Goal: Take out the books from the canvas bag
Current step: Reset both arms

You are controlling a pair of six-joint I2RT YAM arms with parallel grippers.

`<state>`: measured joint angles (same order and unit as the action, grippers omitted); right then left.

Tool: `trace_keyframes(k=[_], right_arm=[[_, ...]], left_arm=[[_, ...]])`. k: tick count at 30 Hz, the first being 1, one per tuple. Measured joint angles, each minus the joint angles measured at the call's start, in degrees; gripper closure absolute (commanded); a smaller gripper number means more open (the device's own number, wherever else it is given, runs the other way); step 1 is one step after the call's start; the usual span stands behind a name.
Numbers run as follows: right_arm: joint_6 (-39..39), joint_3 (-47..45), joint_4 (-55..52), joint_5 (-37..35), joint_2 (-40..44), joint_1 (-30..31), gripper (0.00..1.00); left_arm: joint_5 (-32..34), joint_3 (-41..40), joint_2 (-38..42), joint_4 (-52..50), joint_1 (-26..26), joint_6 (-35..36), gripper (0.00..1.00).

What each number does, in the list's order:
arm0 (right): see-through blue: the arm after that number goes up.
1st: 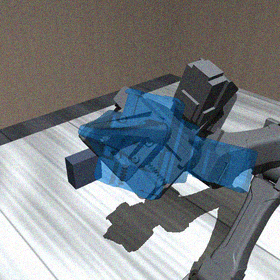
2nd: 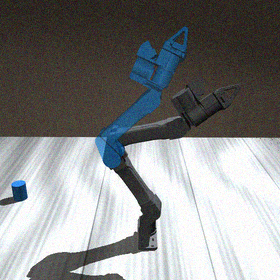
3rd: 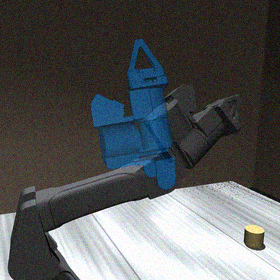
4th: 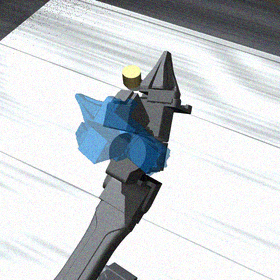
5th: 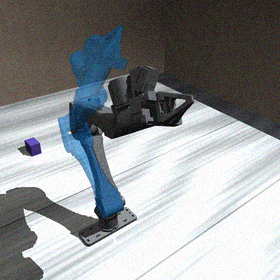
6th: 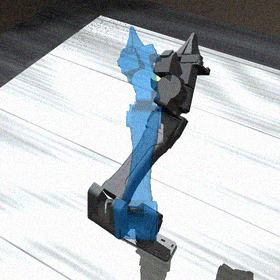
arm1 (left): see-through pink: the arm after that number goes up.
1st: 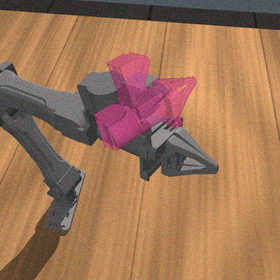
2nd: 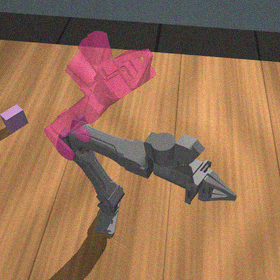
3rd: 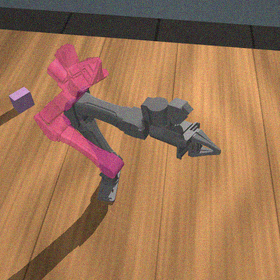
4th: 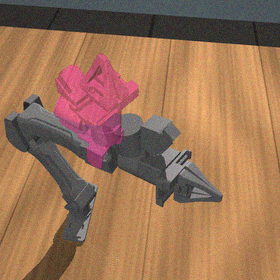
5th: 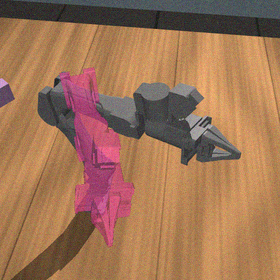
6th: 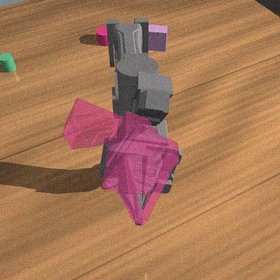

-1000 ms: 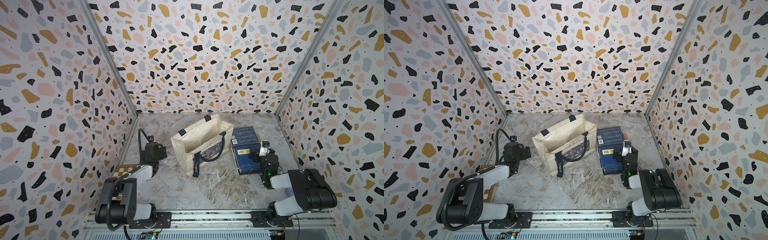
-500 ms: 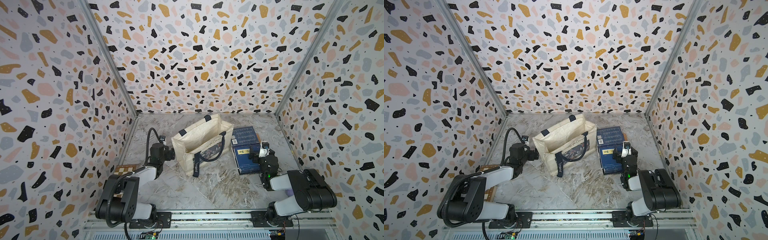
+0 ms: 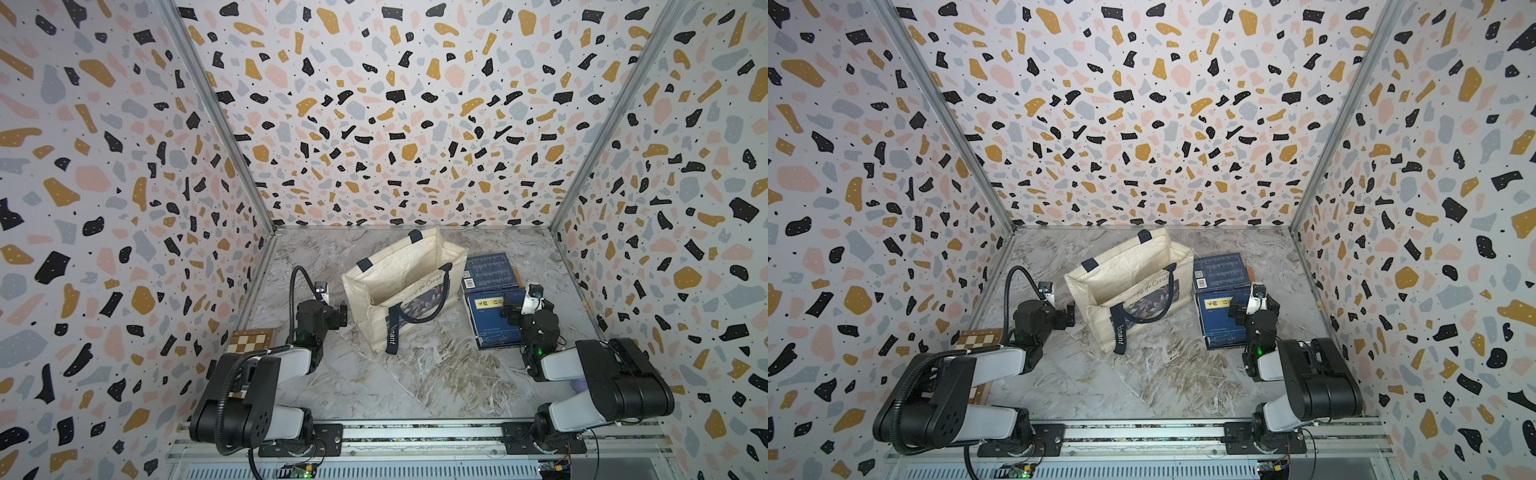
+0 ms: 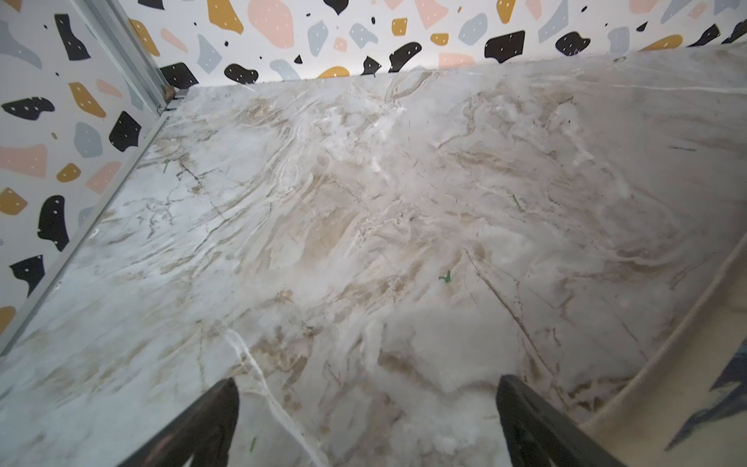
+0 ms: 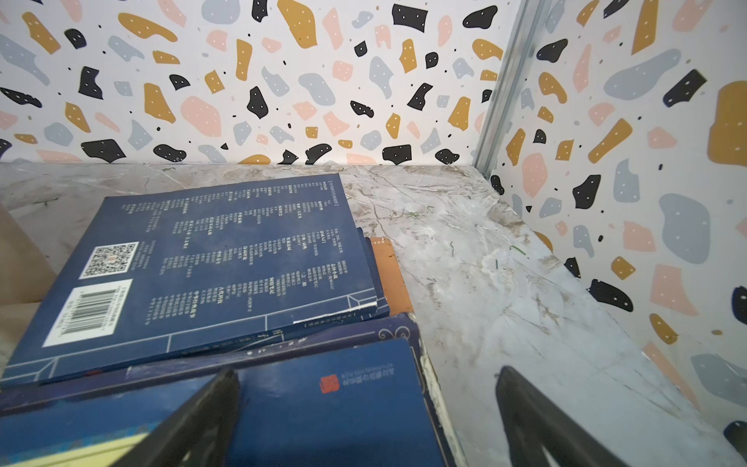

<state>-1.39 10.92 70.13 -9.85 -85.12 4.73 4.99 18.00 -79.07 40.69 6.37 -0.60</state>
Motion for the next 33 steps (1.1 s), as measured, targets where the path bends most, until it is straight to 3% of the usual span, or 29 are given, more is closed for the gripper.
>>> trace_keyframes(k=[33], right_arm=[[-0.1,0.0,0.0,0.2,0.0,0.0,0.0]], left_arm=[[-0.6,0.0,0.0,0.5,-0.6,0.0,0.01]])
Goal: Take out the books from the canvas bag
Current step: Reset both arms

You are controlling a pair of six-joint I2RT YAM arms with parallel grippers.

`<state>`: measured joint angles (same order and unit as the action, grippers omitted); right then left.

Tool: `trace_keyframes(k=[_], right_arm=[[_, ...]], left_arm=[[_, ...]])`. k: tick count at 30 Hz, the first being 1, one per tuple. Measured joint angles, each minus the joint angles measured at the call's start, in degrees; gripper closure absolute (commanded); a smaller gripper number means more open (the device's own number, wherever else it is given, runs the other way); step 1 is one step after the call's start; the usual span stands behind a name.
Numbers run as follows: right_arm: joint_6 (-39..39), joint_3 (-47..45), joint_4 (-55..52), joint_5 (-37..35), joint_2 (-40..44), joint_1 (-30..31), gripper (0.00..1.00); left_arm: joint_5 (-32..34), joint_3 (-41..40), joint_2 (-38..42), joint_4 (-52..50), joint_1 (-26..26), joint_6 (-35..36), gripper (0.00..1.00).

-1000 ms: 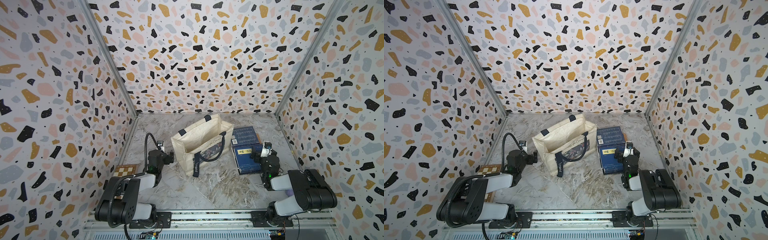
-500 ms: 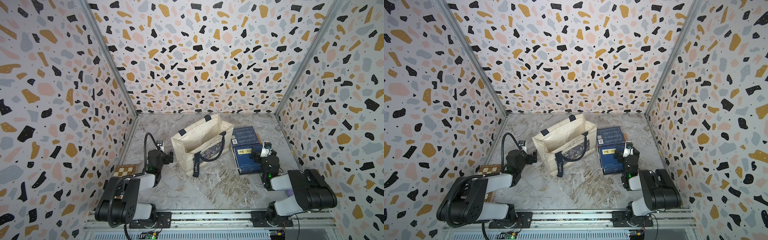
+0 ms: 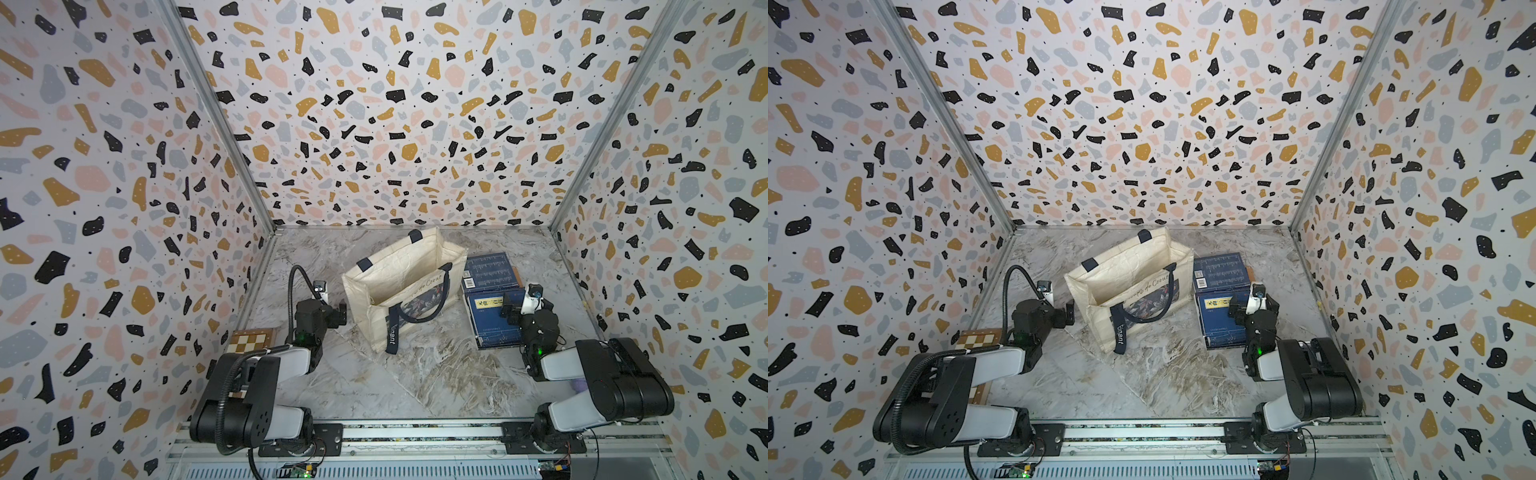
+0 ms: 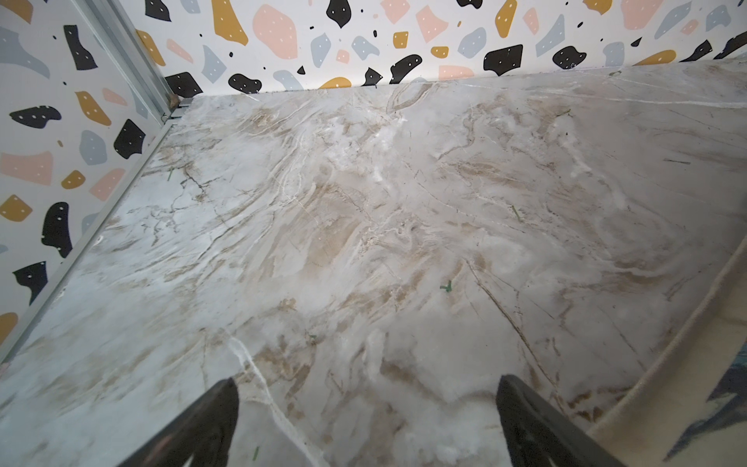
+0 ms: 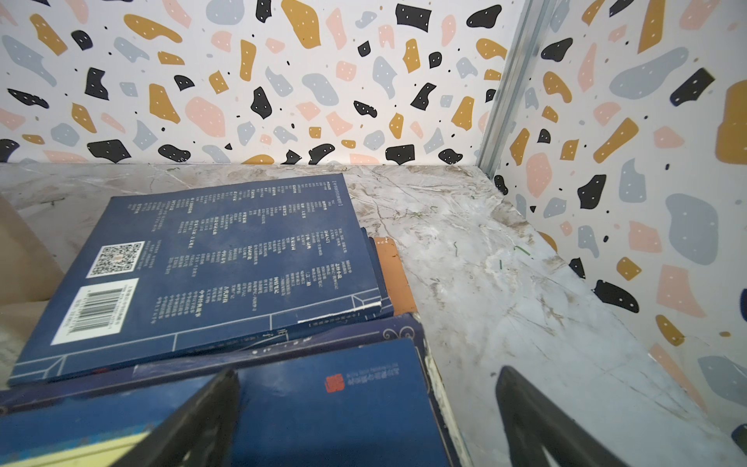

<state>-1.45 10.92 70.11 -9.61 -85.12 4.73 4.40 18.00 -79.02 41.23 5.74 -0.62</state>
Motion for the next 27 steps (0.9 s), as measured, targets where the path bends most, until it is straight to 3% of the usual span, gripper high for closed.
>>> trace_keyframes(k=[23,27], right_arm=[[0.0,0.0,0.0,0.0,0.0,0.0,0.0],[0.0,0.0,0.0,0.0,0.0,0.0,0.0]], left_arm=[[1.2,0.0,0.0,0.0,-0.1,-0.4,0.01],[-2.5,0.0,0.0,0.0,-0.9,0.2,0.01]])
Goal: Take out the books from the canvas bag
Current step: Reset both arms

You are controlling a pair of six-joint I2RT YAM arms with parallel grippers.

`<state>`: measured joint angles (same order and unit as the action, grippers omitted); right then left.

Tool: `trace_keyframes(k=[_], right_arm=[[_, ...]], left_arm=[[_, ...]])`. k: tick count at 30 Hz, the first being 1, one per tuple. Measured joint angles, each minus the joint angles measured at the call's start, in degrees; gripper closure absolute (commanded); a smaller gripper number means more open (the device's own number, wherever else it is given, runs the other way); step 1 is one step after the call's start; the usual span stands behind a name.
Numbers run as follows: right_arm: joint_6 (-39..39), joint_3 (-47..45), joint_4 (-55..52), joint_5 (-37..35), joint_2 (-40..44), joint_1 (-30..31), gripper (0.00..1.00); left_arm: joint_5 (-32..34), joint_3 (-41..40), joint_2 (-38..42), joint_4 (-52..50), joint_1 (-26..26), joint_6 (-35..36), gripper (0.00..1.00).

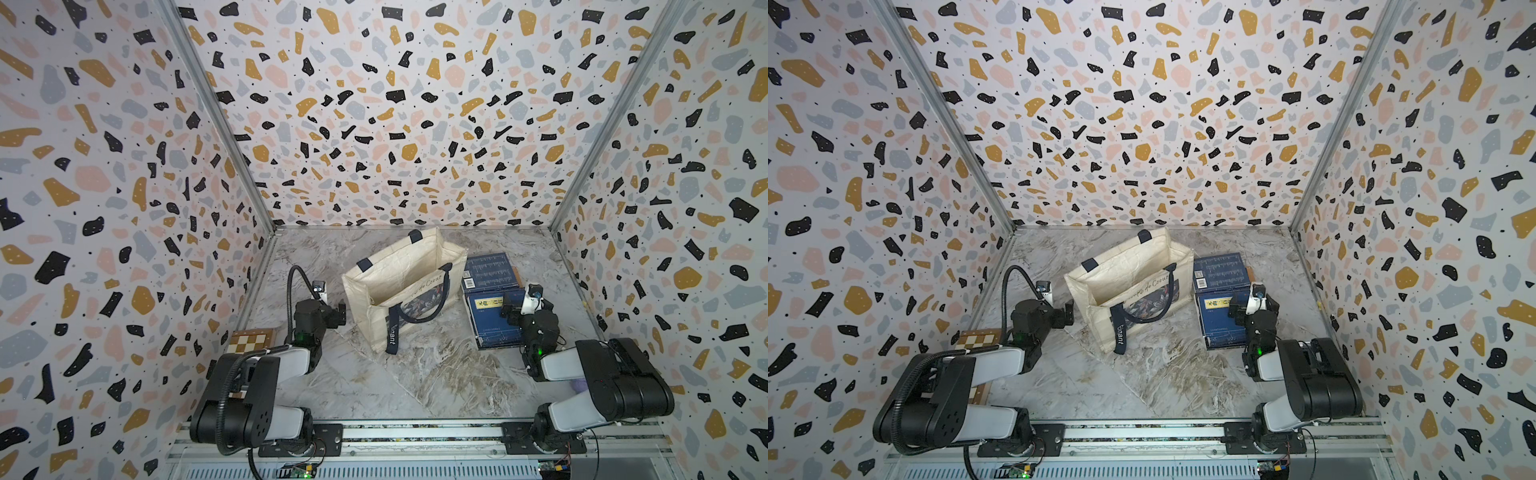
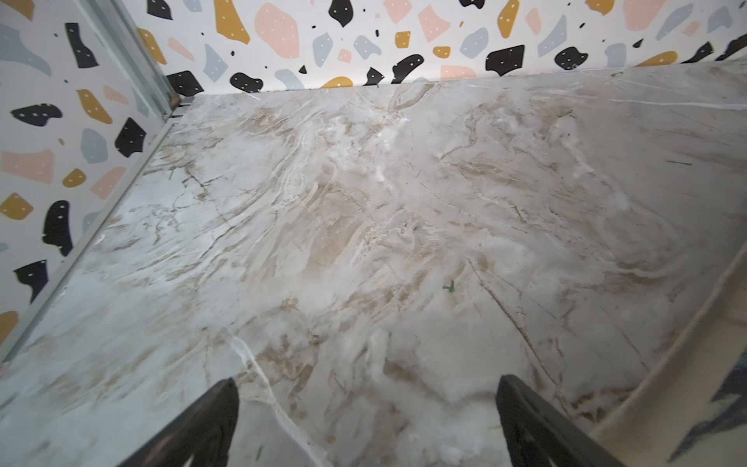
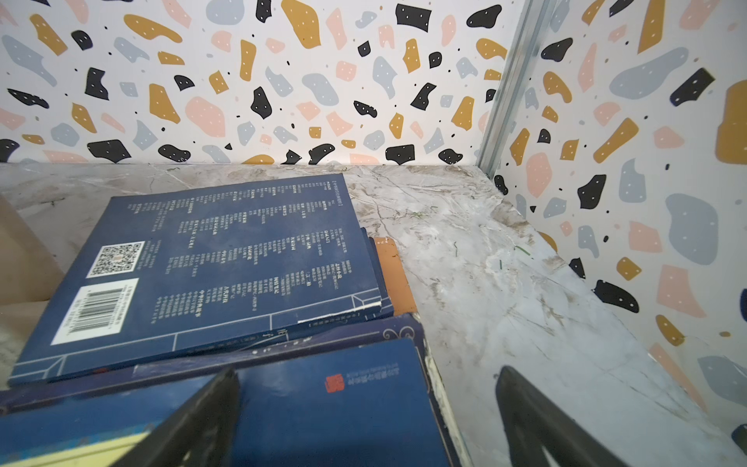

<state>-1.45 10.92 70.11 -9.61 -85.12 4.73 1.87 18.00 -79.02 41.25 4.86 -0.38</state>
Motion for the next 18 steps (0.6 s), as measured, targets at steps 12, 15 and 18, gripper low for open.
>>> trace_keyframes(k=[12,15,18], right_arm=[[0.0,0.0,0.0,0.0,0.0,0.0,0.0],[0.0,0.0,0.0,0.0,0.0,0.0,0.0],[0.0,0.0,0.0,0.0,0.0,0.0,0.0]], left_arm=[[-1.7,-1.8,0.6,1.7,-2.6,-1.8,0.01],[-2.6,-1.2,0.5,1.4,-2.6,-1.7,0.01],[-3.1,-1.2,0.5,1.2,-2.5,-1.7,0.01]])
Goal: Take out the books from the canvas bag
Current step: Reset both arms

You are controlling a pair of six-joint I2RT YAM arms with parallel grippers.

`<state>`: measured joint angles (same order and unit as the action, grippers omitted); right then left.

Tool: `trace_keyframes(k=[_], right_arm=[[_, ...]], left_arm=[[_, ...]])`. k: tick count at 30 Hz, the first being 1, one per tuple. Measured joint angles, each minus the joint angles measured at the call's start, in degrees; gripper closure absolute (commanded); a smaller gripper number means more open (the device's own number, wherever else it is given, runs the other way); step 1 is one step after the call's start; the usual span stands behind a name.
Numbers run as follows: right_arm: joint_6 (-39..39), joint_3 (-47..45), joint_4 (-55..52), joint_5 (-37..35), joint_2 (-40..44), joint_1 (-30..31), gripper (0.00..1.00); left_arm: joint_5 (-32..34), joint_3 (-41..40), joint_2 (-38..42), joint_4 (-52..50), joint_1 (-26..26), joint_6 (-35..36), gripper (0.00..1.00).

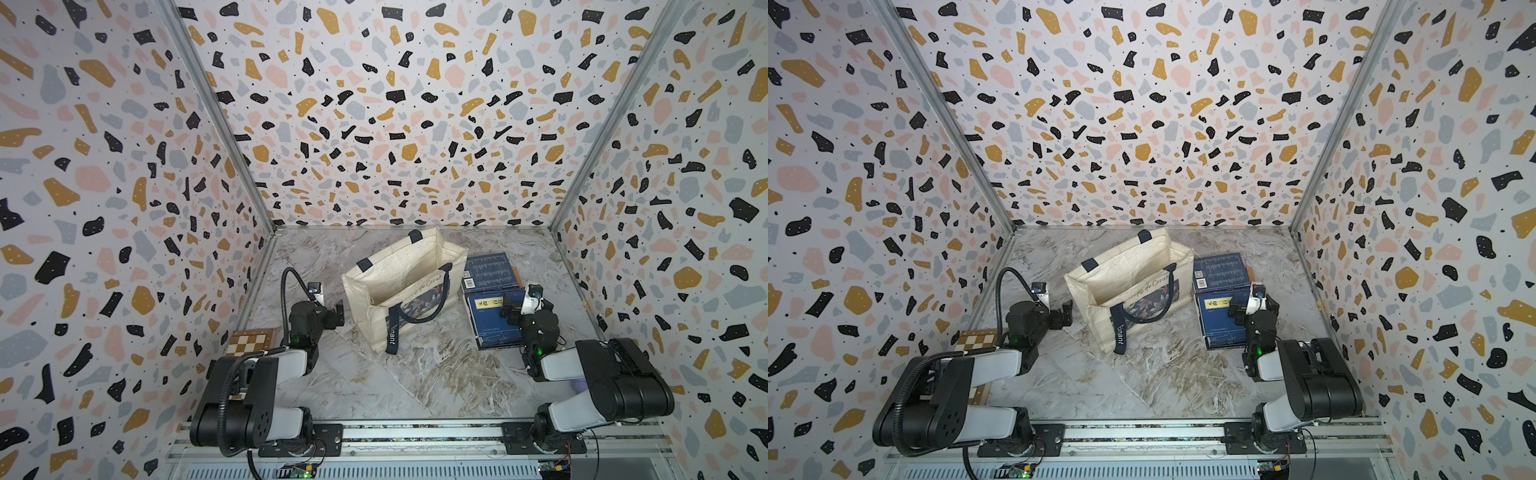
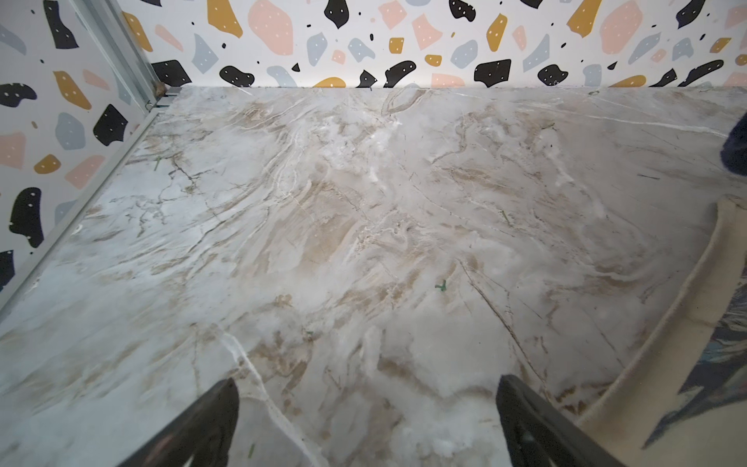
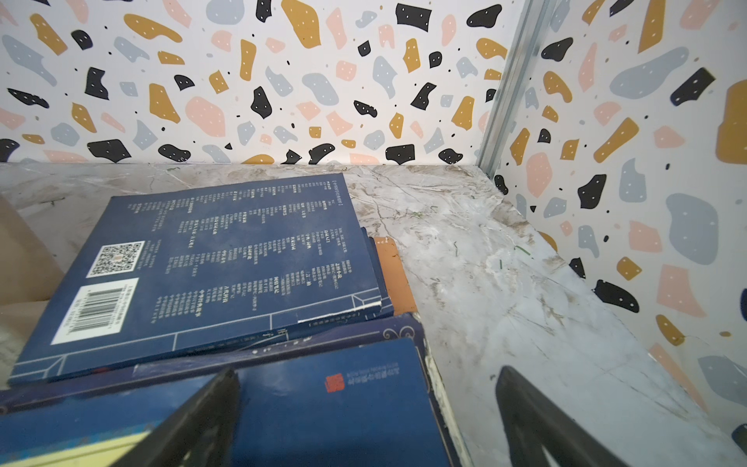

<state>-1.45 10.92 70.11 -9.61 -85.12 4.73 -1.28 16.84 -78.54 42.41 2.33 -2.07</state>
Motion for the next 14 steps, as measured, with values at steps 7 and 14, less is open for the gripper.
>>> trace_keyframes(k=[7,14], right_arm=[[0.1,0.0,0.0,-0.8,0.0,1.1,0.01],[0.2,0.2,-0.3,-0.1,0.0,0.6,0.0]], left_arm=[[-0.1,0.0,0.0,-0.2,0.0,0.0,0.01],[-0.2,0.0,0.0,-0.3,0.0,0.0,0.01]])
